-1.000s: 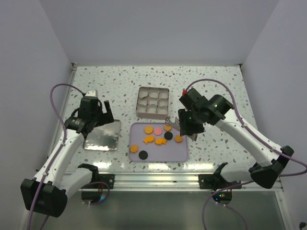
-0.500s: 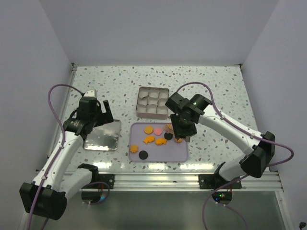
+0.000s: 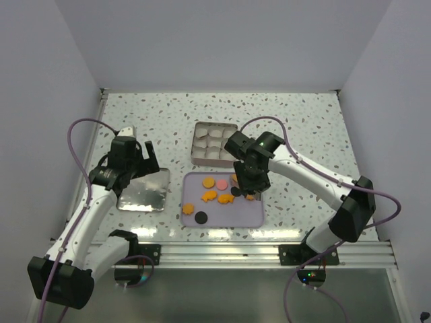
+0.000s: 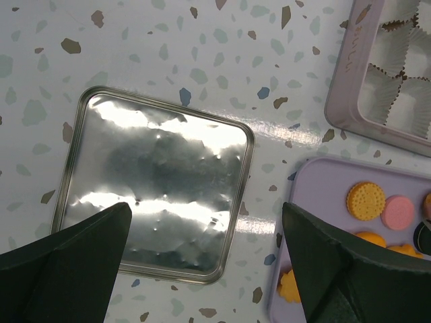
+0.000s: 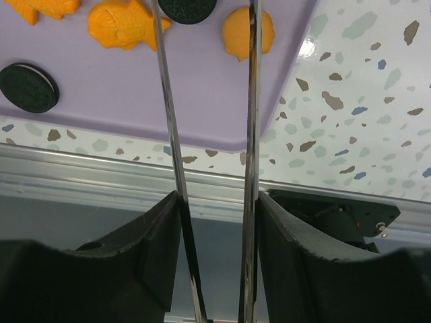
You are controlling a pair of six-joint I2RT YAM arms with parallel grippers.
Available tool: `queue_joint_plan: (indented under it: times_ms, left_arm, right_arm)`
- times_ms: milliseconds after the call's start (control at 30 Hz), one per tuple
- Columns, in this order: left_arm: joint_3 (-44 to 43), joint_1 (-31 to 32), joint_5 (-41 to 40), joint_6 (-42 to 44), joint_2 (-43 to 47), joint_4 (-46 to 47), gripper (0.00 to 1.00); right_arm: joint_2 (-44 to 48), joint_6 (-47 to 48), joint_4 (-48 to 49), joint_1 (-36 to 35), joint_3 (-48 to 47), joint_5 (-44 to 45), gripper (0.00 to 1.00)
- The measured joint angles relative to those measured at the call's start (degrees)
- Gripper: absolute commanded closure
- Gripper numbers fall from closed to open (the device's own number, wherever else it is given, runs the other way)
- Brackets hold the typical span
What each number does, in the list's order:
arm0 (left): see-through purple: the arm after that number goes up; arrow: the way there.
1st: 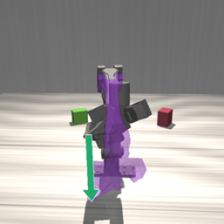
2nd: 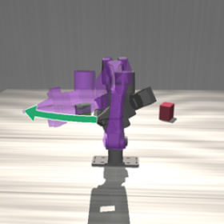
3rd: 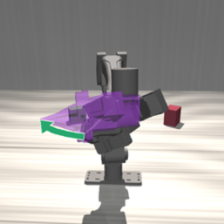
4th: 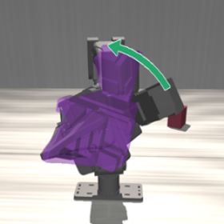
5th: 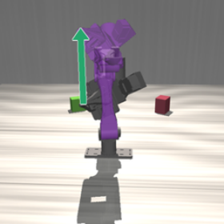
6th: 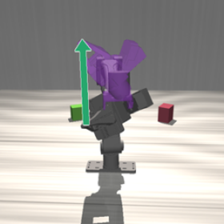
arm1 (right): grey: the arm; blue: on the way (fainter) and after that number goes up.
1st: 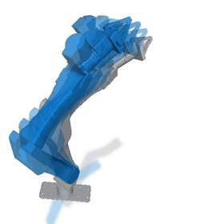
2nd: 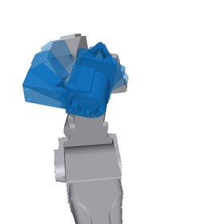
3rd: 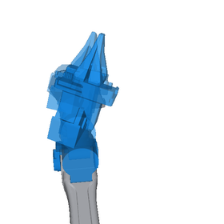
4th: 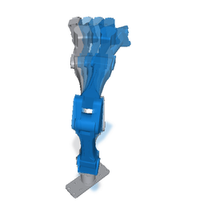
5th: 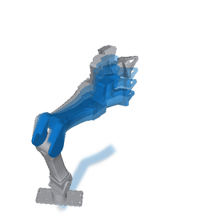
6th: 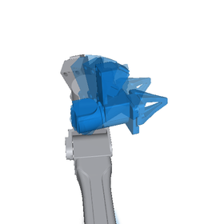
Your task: Pack the cookies
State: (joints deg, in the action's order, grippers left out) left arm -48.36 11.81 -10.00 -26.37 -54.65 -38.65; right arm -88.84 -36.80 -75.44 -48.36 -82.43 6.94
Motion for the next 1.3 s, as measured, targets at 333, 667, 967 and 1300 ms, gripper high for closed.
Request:
queue_joint_plan:
  times_ms: [333, 667, 967, 1300]
  left_arm:
    - [0.13, 0.00, 0.00, 0.00, 0.04, 0.00, 0.00]
    - [0.26, 0.00, 0.00, 0.00, 0.04, 0.02, 0.00]
    - [0.28, 0.00, 0.00, 0.00, 0.04, 0.02, 0.00]
    - [0.28, 0.00, 0.02, 0.00, 0.04, 0.04, 0.00]
  right_arm:
    - [-2.29, 0.35, 0.72, -0.13, -0.59, 0.52, 0.53]
    - [-2.38, 0.44, 0.61, -0.24, -1.22, 1.16, 0.70]
    - [-3.80, 0.44, -1.60, -0.37, -12.37, 3.48, 0.73]
    - [-9.35, 1.95, -2.25, -0.28, -32.17, 7.30, 0.72]
